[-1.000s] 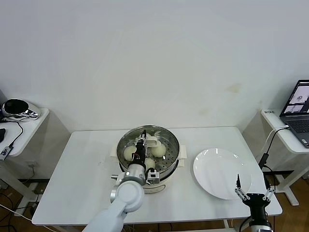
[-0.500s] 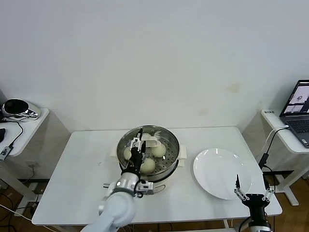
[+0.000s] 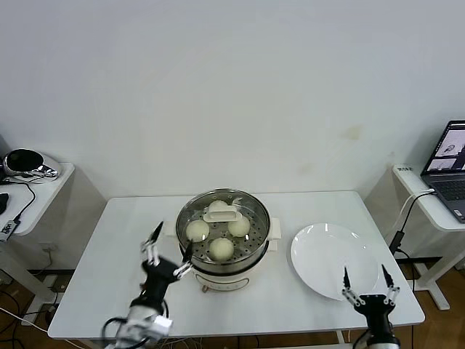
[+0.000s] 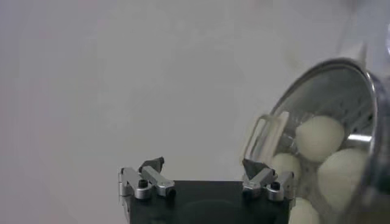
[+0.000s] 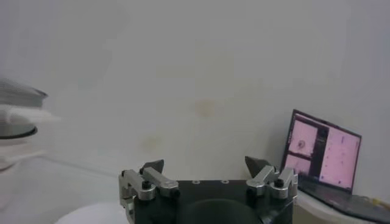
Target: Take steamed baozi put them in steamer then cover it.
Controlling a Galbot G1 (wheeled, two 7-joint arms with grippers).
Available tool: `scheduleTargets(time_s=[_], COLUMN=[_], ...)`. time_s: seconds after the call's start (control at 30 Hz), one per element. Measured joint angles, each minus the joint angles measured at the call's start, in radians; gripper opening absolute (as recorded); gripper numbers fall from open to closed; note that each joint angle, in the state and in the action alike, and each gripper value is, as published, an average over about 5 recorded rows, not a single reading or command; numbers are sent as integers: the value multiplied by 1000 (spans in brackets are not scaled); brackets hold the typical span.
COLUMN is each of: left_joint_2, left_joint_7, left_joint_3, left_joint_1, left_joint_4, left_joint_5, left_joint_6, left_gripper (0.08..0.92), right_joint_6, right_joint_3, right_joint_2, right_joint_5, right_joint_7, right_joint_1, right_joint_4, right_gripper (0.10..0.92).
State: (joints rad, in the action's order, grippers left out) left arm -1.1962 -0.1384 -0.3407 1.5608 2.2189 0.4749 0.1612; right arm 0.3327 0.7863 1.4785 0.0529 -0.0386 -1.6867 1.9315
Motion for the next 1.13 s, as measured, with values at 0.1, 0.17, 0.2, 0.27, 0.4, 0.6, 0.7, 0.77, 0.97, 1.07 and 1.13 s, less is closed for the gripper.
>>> scheduleTargets(time_s=[0.1,0.17,0.2,0.27,0.4,0.6,0.7,0.77,0.97,1.07,1.13], left_joint_2=[-8,-18,-23,-35,-54,-72,-76,-78,-80,-81,-82], left_joint_7=[-32,-47,-52,-58,-60,-49,-42,-37,-19,-12,-9], left_joint_3=[-47,-69,-78,-93,-123,-163,-174,-182,-208,-213,-214], left_joint_1=[102,158,182,221,281,349,373,384,399,409,413], left_joint_4=[15,17,16,9,-16,-57,-72,-82,-110,-115,-115], left_joint_5=[-180,-281,-327,-411,-540,-638,-663,-674,-703,-713,-716], left_joint_6=[-71,-113,-133,-170,-229,-286,-306,-315,-322,-322,-322], left_gripper=[823,823,823,823,823,823,823,823,823,823,823], right_joint_6=[-27,-49,-61,-84,-129,-182,-200,-209,-224,-227,-228], right_joint_3=[-30,-52,-63,-84,-124,-172,-189,-196,-213,-215,-215], right_joint_2=[-37,-61,-72,-89,-114,-134,-139,-141,-151,-151,-151], right_joint_5=[-35,-58,-68,-85,-115,-148,-162,-170,-185,-190,-191], right_joint_7=[-13,-24,-29,-40,-58,-70,-73,-75,-79,-75,-72], right_joint_1=[-30,-51,-62,-83,-115,-140,-148,-151,-157,-161,-163], right_joint_4=[17,31,39,57,86,114,125,130,136,140,141], right_gripper=[823,823,823,823,823,823,823,823,823,823,823])
